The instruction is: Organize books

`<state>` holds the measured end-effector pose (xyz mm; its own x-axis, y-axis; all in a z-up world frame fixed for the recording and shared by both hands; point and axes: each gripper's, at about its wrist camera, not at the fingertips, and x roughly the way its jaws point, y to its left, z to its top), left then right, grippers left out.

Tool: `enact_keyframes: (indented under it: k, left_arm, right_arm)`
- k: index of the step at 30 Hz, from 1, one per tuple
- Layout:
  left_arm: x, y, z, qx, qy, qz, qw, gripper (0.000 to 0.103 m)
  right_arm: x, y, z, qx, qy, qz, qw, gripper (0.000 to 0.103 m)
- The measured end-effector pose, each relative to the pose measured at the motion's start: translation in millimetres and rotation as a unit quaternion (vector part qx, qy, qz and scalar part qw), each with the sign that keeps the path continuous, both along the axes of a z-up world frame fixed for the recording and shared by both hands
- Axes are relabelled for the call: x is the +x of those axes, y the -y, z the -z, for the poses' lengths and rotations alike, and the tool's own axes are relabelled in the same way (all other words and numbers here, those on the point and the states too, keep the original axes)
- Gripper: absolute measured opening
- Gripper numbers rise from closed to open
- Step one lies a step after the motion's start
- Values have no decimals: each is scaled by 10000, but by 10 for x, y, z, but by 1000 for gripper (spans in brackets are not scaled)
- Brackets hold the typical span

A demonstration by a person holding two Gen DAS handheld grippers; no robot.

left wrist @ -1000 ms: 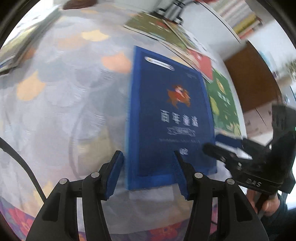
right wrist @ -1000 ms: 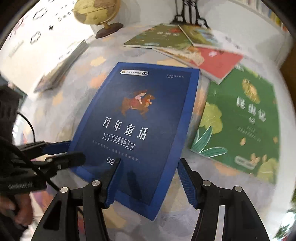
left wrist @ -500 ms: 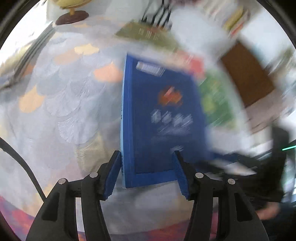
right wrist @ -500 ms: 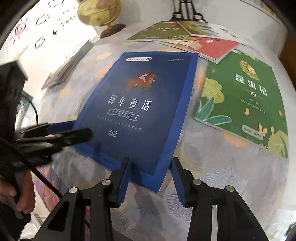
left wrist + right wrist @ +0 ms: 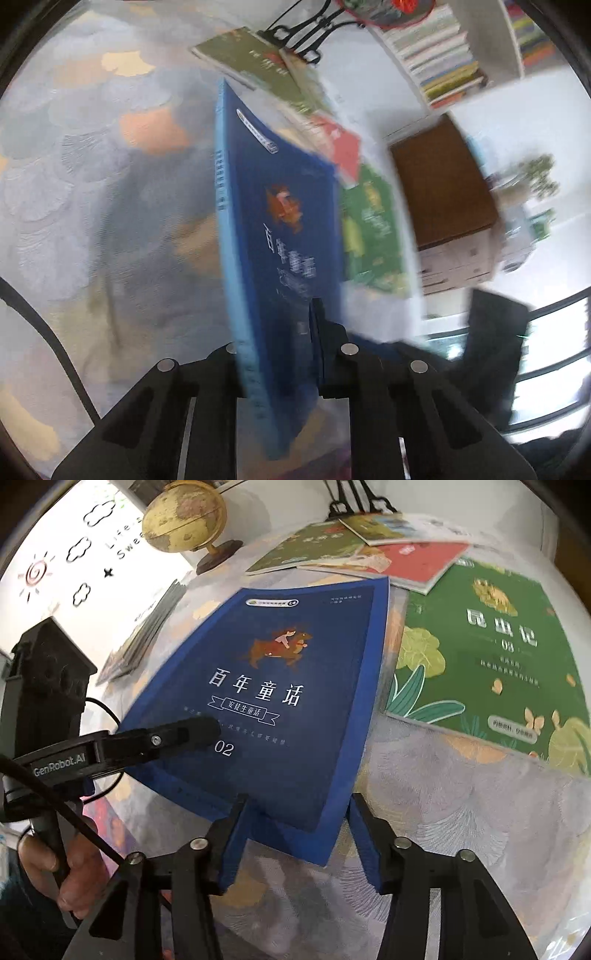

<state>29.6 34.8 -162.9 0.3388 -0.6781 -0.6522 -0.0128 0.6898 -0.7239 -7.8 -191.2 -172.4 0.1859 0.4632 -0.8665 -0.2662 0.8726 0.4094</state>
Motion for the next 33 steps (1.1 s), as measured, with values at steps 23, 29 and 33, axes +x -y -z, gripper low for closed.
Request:
enact_keyframes:
  k: [23,29,33]
  left_arm:
    - [36,223,-248,1874,-283,989,9769,17]
    - [-43,-8,-457,1862,88,1057,9768,18]
    - [-65,-263,-645,1906,318,987,9762,20]
  right_arm:
    - [174,-276,-188,79,248,-315,9992,21]
    - [65,-452,-425,-63,612,-680,9958,21]
    - [8,-776,-626,-142,890,-888,9920,21]
